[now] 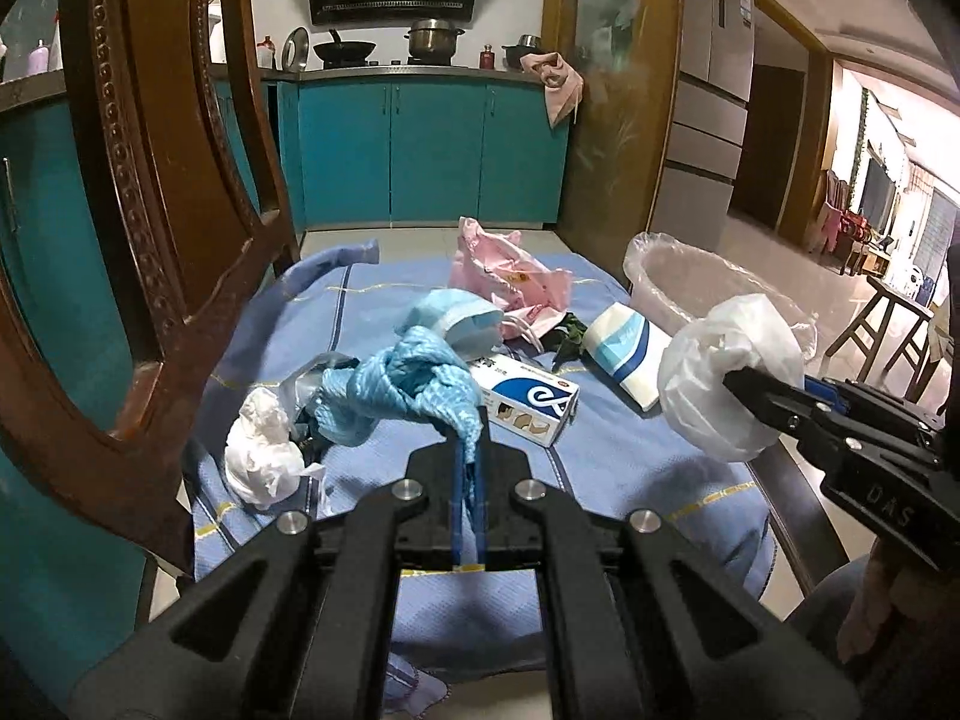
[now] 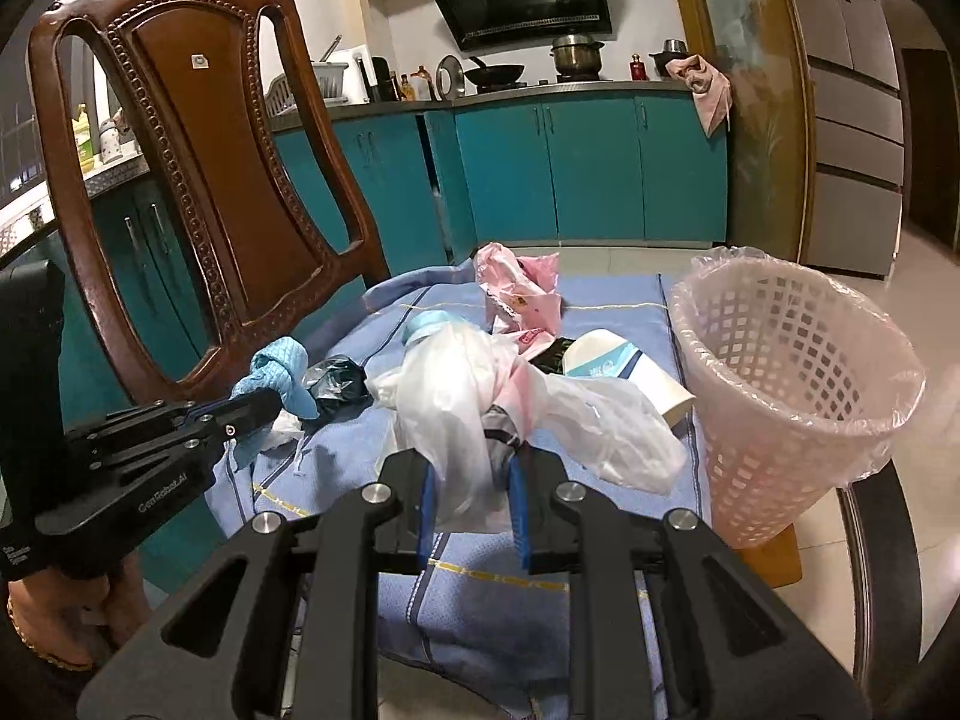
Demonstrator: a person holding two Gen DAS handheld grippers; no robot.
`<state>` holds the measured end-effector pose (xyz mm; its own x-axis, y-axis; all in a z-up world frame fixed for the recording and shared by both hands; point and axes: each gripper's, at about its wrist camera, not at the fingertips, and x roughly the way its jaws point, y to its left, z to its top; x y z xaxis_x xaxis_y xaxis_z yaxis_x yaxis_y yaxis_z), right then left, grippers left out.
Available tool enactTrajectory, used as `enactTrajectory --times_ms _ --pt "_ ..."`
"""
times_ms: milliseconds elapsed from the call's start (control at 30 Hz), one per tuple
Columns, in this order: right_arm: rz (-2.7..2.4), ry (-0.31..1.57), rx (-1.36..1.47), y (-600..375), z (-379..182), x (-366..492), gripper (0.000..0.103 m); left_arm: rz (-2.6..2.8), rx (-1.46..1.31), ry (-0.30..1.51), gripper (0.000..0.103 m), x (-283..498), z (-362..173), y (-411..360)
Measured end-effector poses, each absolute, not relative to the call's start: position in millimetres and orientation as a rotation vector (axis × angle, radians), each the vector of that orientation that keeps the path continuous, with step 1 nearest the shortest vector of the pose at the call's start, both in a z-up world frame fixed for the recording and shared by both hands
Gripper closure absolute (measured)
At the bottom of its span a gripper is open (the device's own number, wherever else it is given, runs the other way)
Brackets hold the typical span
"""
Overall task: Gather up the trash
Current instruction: 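Carry the white plastic bag with the right gripper into the basket and release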
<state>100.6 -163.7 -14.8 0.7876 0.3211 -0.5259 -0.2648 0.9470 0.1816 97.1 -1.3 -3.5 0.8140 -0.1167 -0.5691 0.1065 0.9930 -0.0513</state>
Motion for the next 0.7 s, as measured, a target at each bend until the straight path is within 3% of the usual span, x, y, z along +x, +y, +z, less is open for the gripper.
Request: enactTrajectory --times_ms 700 --pt "0.305 0.596 0.107 -163.9 -16.2 102.9 0.083 -0.111 -0.046 0.644 0.099 101.7 -10.1 1.6"
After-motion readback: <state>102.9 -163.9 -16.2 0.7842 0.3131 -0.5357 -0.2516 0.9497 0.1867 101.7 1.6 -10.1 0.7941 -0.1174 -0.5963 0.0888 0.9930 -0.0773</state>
